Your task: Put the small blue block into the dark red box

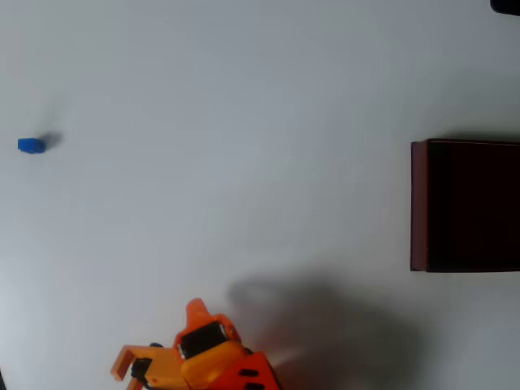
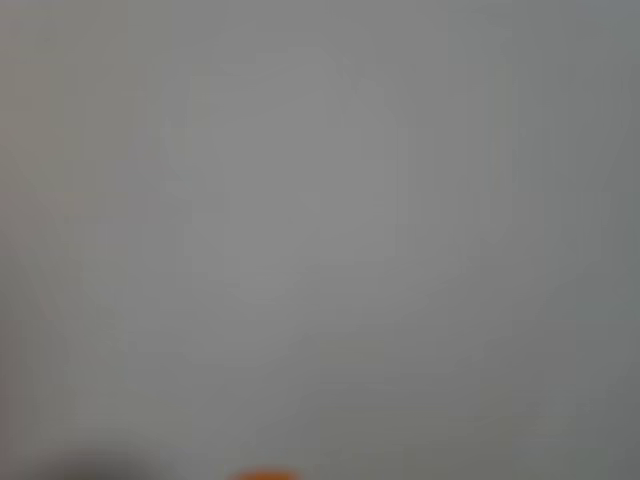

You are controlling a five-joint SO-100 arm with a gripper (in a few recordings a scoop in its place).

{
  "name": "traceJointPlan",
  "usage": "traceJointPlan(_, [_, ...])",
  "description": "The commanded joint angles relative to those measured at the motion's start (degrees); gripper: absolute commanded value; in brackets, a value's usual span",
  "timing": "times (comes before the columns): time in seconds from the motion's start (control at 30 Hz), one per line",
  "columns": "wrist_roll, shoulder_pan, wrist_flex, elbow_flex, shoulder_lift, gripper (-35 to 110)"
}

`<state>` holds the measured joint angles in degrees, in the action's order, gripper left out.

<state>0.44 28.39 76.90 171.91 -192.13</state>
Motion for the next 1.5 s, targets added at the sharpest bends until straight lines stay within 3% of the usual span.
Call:
traceJointPlan(0.0, [0.7,-0.3,0.4,0.3,-0.3,0])
traceJointPlan(1.1, [0.8,1.0,0.4,0.3,-0.4,0])
traceJointPlan(1.47, [9.1,4.7,-1.9,-2.4,-0.5,2])
